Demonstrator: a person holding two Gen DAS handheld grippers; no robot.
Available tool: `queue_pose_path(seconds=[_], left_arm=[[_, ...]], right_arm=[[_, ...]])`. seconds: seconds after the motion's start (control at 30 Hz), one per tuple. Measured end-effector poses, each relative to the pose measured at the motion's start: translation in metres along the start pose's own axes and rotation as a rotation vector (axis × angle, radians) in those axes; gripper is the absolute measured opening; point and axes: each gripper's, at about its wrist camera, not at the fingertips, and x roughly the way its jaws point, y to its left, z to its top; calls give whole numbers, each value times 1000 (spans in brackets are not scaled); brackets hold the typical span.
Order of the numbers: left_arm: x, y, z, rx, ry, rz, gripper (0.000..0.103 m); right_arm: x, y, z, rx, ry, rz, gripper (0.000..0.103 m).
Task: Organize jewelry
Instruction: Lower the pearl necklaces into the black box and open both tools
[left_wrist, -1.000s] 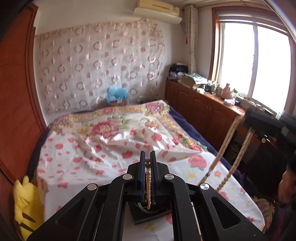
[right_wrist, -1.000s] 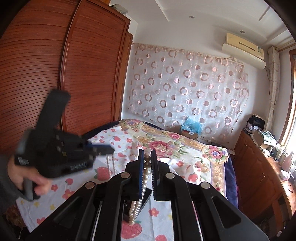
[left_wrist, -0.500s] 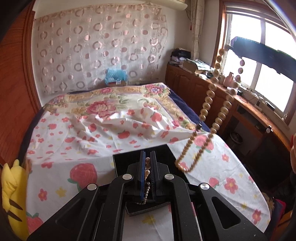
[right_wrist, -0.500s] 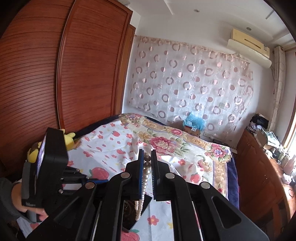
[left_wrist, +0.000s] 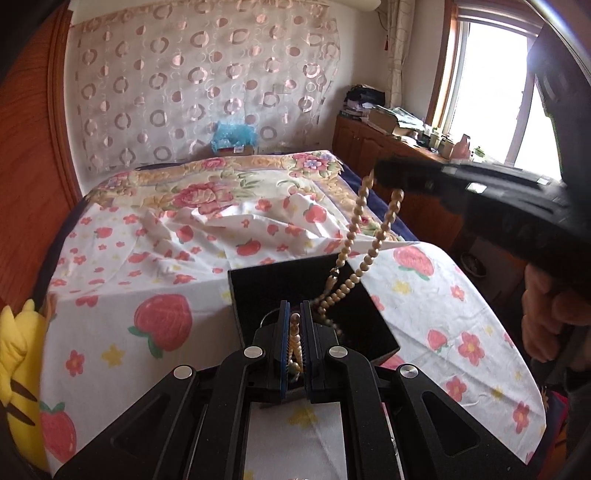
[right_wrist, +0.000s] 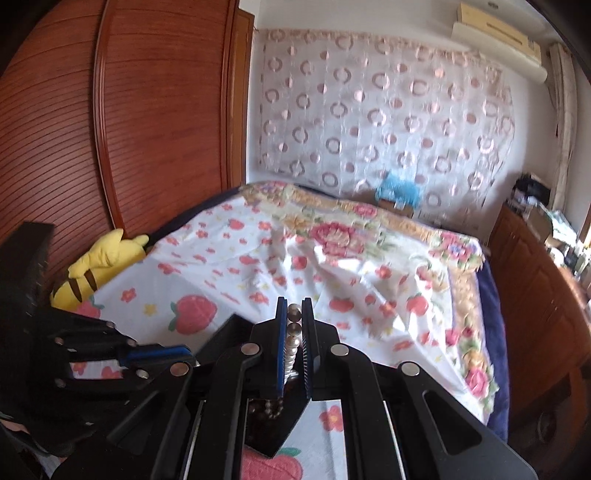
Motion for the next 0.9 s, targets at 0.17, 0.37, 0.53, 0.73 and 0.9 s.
queue_pose_path(seconds=[0.17, 0.37, 0.53, 0.73, 0.9], left_arm=[[-3, 5, -5, -6, 4, 13, 11], [-12, 1, -8, 29, -18, 35, 27], [-25, -4, -12, 39, -41, 36, 45], [-39, -10, -21, 58, -63, 27, 71], [-47, -10, -39, 54, -53, 19, 75]], right_arm=[[16, 6, -15, 10, 35, 18, 9], [15, 3, -17, 47, 27, 38, 9], [-3, 2, -20, 47, 0, 44, 17], [-33, 2, -45, 50, -24, 63, 31], [-50, 10, -80, 35, -6, 79, 35]])
